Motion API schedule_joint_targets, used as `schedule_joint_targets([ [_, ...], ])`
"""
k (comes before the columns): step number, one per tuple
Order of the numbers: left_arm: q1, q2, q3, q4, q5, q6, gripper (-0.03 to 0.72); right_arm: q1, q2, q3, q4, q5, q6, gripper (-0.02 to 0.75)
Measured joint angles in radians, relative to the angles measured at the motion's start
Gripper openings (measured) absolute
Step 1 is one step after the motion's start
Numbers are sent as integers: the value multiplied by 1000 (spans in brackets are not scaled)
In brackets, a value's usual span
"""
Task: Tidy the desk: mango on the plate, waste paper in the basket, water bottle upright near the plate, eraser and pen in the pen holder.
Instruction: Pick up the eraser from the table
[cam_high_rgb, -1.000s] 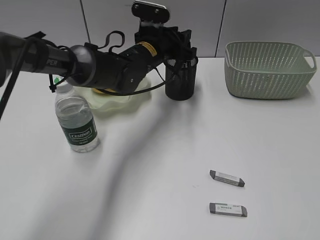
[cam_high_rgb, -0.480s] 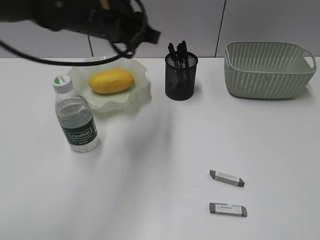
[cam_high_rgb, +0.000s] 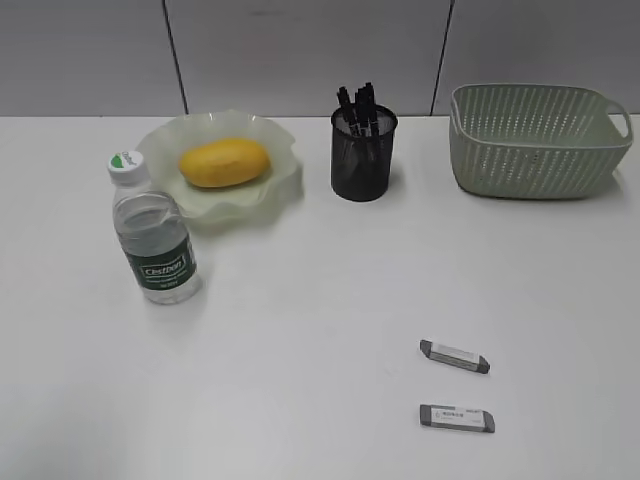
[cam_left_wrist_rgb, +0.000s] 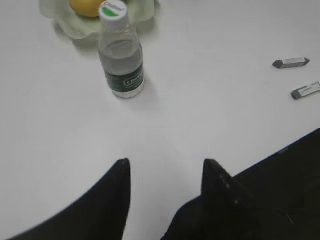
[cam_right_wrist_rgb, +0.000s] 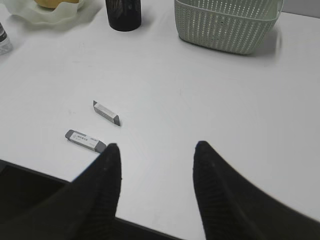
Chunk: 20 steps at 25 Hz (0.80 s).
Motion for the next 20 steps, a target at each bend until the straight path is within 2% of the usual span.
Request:
schedule_joint_targets([
  [5, 0, -393, 117, 84, 101, -28, 358, 0, 0, 0, 0, 0, 0, 380],
  [9, 0, -581, 187, 108, 114, -66, 359, 0, -1, 0, 0, 0, 0, 378],
  [15, 9, -631, 205, 126, 101, -92, 359, 0, 20, -12, 30, -30, -17, 377],
  [17, 9, -631, 205, 120, 98, -92, 359, 0, 97, -22, 52, -82, -53, 368],
  [20, 10, -632, 205, 119, 98, -92, 359, 0, 349, -27, 61, -204, -98, 363],
])
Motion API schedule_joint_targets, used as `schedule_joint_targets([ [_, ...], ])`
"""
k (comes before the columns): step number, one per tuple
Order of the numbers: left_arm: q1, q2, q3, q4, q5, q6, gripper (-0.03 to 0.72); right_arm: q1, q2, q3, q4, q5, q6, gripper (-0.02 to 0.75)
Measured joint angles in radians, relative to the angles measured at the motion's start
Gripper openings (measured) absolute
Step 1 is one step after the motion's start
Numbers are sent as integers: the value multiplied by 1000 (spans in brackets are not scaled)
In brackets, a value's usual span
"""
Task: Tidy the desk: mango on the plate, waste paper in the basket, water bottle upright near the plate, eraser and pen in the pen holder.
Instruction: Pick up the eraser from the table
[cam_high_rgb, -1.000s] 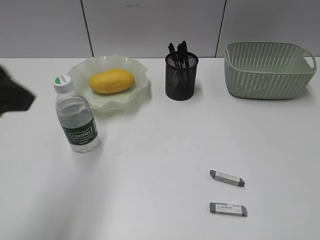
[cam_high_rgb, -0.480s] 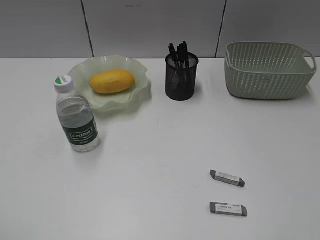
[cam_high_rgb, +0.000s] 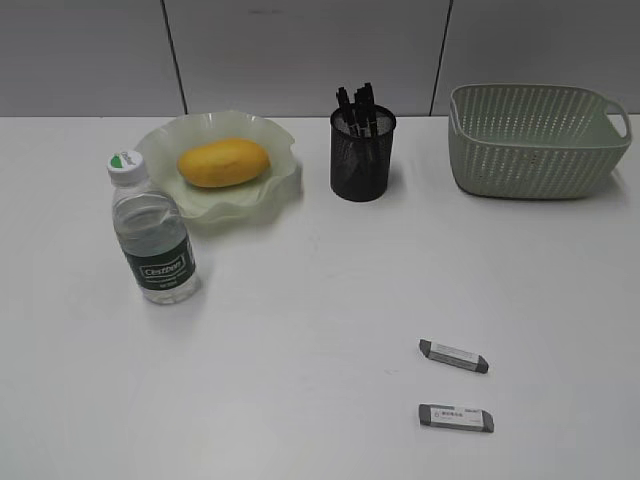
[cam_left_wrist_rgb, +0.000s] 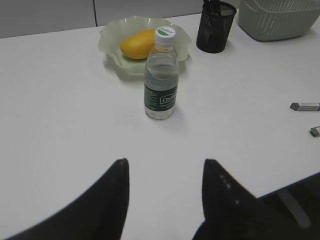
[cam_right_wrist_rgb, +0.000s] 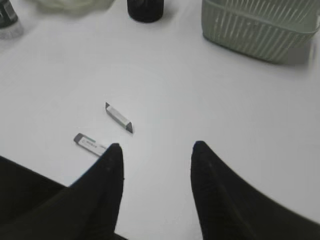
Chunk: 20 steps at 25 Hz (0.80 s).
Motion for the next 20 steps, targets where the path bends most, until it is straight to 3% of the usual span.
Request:
schedule_joint_targets([
  [4, 61, 0, 0, -1, 0, -1, 359, 0, 463, -58, 27, -97, -38, 361],
  [10, 193, 0, 0, -1, 0, -4, 359, 14, 1132, -293, 27, -205, -88, 361],
  [15, 211, 0, 0, -1, 0, -4, 359, 115, 1431, -451, -9, -203, -199, 361],
  [20, 211, 0, 0, -1, 0, -4, 359, 153, 1547, -464, -29, -188, -272, 396],
])
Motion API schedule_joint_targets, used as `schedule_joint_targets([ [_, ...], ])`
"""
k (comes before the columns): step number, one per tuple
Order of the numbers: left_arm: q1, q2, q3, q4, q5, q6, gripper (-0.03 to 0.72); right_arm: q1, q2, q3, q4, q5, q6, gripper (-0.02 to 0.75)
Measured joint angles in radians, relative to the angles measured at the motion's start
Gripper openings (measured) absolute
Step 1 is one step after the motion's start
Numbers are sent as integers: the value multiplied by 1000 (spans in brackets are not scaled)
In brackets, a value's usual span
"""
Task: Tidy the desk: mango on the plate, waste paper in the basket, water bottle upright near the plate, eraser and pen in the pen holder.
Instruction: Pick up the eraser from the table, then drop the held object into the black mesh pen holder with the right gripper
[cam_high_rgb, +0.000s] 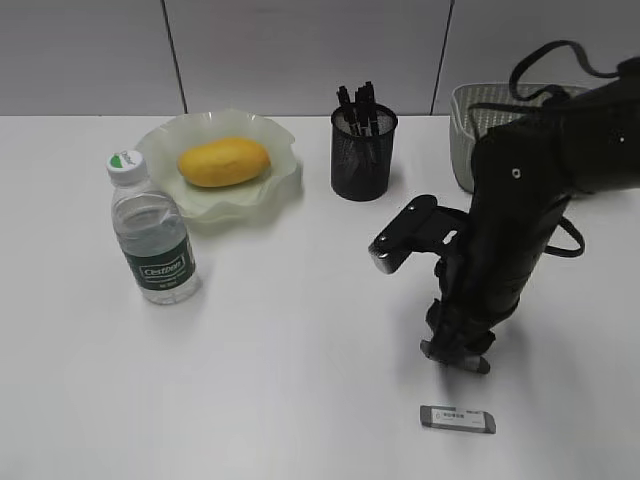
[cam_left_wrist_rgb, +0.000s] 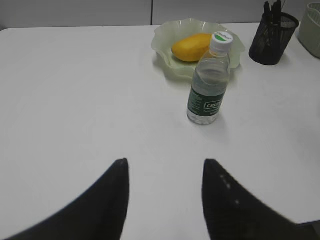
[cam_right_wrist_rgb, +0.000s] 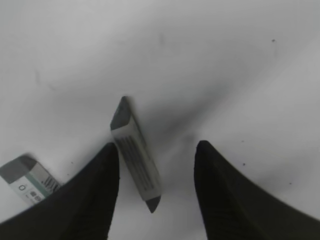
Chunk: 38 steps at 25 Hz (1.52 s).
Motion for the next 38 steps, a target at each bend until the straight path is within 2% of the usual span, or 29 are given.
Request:
schedule_joint_targets([
  [6, 0, 0, 0, 0, 0, 0, 359, 0, 45, -2, 2, -3, -34, 389],
  [7, 0, 0, 0, 0, 0, 0, 359, 0, 52, -4, 2, -8, -35, 365],
  [9, 0, 0, 0, 0, 0, 0, 359, 0, 67, -6, 2, -21, -37, 265],
  [11, 0, 0, 0, 0, 0, 0, 359, 0, 66, -7, 13, -38, -37, 100],
  [12, 0, 0, 0, 0, 0, 0, 359, 0, 56, -7, 20, -70, -35, 105],
  [15, 0, 0, 0, 0, 0, 0, 359, -8, -45, -5, 43, -300, 35, 105],
  [18, 0, 0, 0, 0, 0, 0, 359, -40, -124, -8, 69, -784, 109, 105],
  [20, 0, 0, 0, 0, 0, 0, 359, -63, -95, -19, 85, -1133, 129, 105],
  [21, 0, 0, 0, 0, 0, 0, 359, -70, -57, -36, 94, -1252, 131, 105],
  [24, 0, 0, 0, 0, 0, 0, 359, -79, 81, -112, 105, -1389, 138, 105],
  [30, 0, 0, 0, 0, 0, 0, 359, -79, 306, -289, 132, -1390, 159, 105],
  [32, 0, 0, 0, 0, 0, 0, 359, -79, 333, -322, 165, -1358, 165, 146],
  [34, 0, 0, 0, 0, 0, 0, 359, -79, 337, -328, 198, -1328, 166, 268],
  [36, 0, 0, 0, 0, 0, 0, 358, -79, 315, -329, 218, -1272, 166, 437],
  [38, 0, 0, 0, 0, 0, 0, 352, -79, 244, -327, 228, -1104, 161, 539],
])
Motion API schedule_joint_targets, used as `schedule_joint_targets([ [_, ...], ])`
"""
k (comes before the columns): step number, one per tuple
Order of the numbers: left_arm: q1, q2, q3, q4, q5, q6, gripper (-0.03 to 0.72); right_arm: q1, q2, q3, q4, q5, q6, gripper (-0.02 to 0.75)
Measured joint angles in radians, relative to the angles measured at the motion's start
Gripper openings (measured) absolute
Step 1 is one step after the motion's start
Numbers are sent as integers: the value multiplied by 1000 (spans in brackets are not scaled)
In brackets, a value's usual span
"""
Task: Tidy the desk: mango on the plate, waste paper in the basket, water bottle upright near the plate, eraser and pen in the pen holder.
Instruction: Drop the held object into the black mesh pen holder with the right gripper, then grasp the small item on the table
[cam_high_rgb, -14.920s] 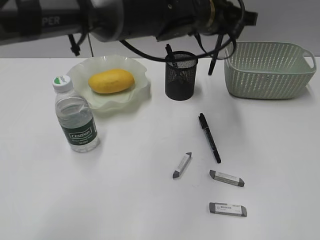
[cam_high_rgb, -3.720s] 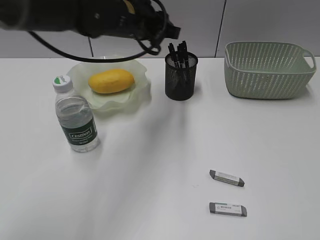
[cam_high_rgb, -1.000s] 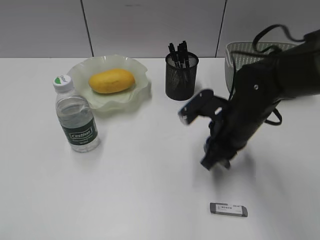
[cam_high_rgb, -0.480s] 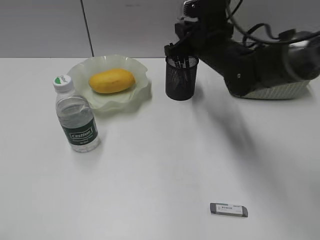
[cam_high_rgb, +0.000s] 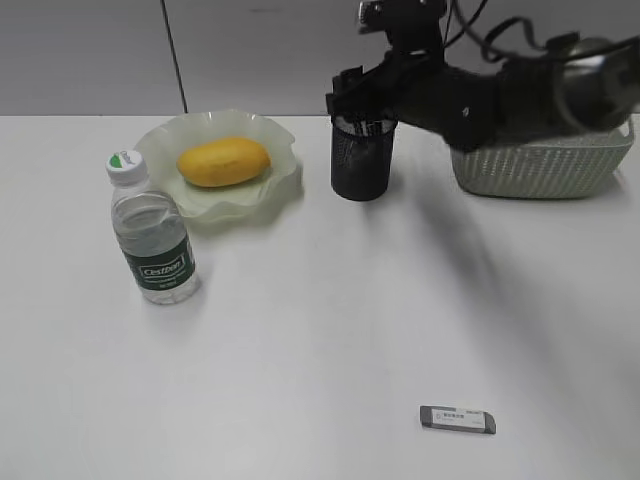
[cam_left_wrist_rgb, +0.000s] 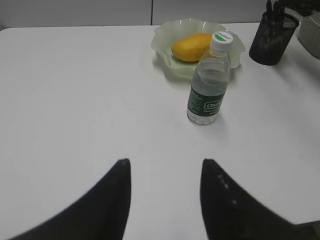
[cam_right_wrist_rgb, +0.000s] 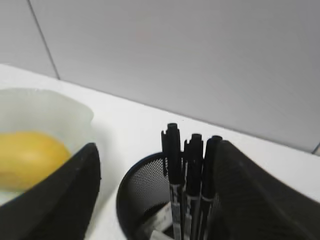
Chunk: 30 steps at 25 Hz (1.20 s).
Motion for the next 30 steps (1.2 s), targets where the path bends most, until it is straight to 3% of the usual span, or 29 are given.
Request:
schedule_joint_targets([
  [2, 0, 0, 0, 0, 0, 0, 336, -1, -104, 13, -20, 198, -14, 557],
  [5, 0, 0, 0, 0, 0, 0, 308, -1, -312, 113, -120, 499, -22, 499],
  [10, 0, 0, 0, 0, 0, -1, 267, 3, -678, 434, -169, 1060, 24, 429],
  [14, 0, 0, 0, 0, 0, -2, 244, 22, -1013, 650, -171, 1315, 80, 422],
  [18, 0, 0, 0, 0, -1, -2, 237, 26, -1362, 776, -168, 1436, 138, 422],
  [24, 0, 7, 0, -11, -4, 17, 237, 26, -1817, 803, -220, 1474, 155, 422],
  [30, 2, 247, -38, -158, -79, 236, 237, 28, -2137, 806, -255, 1491, 169, 422],
])
